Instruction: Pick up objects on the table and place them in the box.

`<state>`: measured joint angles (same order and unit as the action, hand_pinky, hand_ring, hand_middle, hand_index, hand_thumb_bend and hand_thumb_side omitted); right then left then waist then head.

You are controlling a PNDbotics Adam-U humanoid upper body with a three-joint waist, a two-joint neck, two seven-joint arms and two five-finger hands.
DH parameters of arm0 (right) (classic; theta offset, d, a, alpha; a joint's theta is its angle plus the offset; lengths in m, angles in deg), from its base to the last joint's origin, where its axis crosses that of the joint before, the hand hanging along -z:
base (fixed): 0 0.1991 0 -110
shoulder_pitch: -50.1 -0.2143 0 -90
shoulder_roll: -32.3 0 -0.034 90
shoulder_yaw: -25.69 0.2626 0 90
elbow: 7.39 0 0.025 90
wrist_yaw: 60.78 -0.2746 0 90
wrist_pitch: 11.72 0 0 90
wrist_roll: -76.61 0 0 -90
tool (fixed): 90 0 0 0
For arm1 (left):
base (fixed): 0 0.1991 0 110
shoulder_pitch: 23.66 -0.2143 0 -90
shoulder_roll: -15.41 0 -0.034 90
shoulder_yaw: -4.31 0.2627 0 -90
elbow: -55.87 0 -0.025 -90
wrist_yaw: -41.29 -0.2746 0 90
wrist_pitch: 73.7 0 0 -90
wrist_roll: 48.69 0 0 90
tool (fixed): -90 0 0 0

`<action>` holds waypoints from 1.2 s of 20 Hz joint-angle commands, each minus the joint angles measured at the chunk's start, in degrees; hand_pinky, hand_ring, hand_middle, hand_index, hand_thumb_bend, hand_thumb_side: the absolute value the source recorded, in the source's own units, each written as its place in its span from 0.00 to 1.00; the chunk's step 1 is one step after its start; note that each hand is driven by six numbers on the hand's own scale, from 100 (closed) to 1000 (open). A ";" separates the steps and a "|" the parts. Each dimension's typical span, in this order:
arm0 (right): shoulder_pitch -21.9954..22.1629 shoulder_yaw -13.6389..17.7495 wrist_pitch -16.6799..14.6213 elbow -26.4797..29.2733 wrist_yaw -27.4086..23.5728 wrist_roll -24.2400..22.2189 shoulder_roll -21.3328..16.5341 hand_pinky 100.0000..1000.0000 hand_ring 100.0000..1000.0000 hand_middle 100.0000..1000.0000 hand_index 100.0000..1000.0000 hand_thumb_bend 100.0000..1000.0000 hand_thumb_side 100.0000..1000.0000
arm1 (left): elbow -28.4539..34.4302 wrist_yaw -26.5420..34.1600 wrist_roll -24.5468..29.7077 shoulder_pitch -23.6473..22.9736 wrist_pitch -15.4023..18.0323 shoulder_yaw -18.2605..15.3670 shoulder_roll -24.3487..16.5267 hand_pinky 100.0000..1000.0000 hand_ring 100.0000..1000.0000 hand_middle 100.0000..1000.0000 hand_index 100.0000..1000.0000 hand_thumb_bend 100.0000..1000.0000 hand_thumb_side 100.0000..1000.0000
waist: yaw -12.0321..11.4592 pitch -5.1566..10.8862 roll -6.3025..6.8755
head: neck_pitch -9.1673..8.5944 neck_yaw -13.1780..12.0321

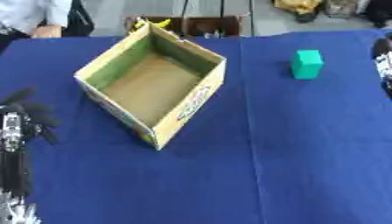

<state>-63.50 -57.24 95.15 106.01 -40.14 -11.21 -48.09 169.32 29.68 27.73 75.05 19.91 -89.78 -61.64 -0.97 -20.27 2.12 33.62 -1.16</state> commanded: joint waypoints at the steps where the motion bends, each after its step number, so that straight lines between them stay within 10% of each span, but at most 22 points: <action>1: -0.31 0.39 -0.07 1.20 0.27 -0.29 -0.57 0.84 0.99 0.74 0.88 0.12 0.67 | 1.14 -0.11 -0.19 0.60 0.02 -0.33 -0.36 0.19 0.40 0.47 0.80 0.00 0.94 | 0.05 0.75 -0.11 | -0.71 -0.04; 13: -0.52 0.61 0.39 1.19 1.76 -0.81 -1.40 0.83 0.98 0.74 0.87 0.20 0.78 | 1.14 -0.19 -0.26 0.64 0.01 -0.34 -0.32 0.19 0.39 0.47 0.79 0.00 0.94 | -0.01 0.55 -0.23 | -1.23 0.07; 19: -4.81 0.23 0.56 -2.48 6.45 -2.25 -7.64 0.81 0.95 0.74 0.87 0.43 1.00 | 1.14 -0.24 -0.18 0.35 -0.17 -0.26 -0.50 0.19 0.39 0.47 0.79 0.00 0.94 | 0.17 0.85 -0.53 | -1.23 0.49; 24: -9.15 -0.98 1.13 -8.38 10.37 -2.20 -13.54 0.79 0.92 0.74 0.85 0.46 1.00 | 1.14 -0.15 0.05 0.19 -0.19 -0.03 -0.44 0.19 0.39 0.47 0.79 0.00 0.94 | -0.31 1.03 -0.32 | -1.39 1.42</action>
<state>-71.68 -58.04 96.13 98.38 -31.05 -13.44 -58.88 169.32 29.65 27.66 75.04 19.74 -89.78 -61.64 -1.27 -20.58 1.82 32.74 -0.08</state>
